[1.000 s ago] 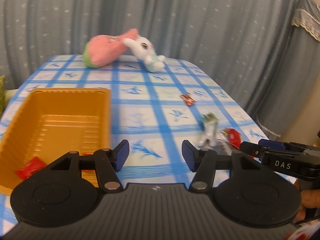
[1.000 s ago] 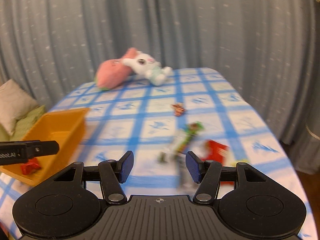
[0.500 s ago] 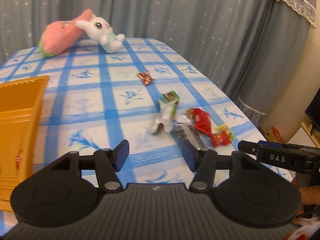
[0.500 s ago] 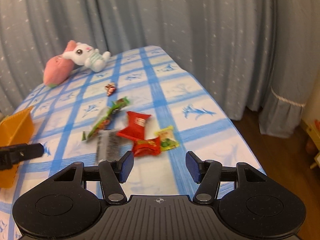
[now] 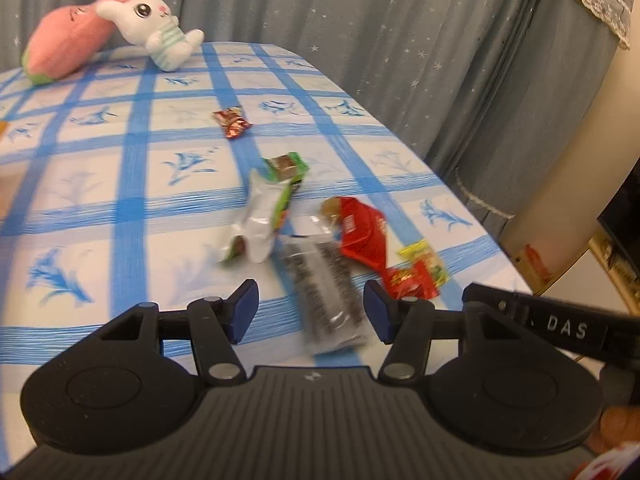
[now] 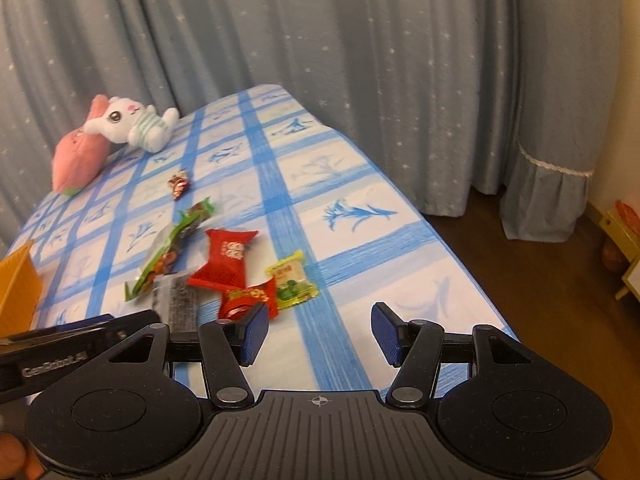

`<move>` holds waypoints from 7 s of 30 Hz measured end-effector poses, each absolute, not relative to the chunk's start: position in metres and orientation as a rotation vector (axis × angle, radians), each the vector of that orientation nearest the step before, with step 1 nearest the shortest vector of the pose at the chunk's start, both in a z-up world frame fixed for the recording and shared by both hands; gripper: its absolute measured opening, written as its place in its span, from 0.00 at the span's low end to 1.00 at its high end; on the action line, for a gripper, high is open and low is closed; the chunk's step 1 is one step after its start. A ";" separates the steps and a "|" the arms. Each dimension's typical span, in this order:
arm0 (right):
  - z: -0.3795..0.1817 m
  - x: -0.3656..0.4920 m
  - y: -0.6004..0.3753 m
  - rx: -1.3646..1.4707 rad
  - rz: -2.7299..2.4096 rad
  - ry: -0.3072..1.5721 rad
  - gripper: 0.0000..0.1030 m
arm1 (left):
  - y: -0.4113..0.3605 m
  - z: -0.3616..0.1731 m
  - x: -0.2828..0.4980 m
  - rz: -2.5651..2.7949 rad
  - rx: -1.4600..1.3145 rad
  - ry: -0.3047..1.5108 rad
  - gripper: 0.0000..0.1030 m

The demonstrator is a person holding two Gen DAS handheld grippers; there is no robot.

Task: Organize snacks
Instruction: 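Move both open tools back toward the remaining snacks, then grasp the dark seaweed packet with the left tool while the right tool grasps a red candy, then carry both snacks over the orange tray and open both tools, then move both open tools back toward the remaining snacks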

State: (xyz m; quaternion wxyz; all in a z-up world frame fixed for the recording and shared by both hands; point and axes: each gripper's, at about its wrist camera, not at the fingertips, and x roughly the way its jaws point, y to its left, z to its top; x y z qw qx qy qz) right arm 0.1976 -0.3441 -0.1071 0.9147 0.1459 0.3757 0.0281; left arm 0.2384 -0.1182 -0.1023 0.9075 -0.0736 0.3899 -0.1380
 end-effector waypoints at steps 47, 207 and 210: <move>-0.128 0.231 -0.269 0.059 0.201 0.749 0.33 | -0.040 -0.110 0.194 -0.235 -0.017 0.767 0.45; 0.005 0.100 -0.286 0.211 0.184 0.555 0.65 | 0.022 0.055 0.091 -0.117 -0.171 0.595 0.67; 0.002 0.102 -0.299 0.231 0.159 0.563 0.65 | 0.007 0.050 0.097 -0.138 -0.162 0.605 0.68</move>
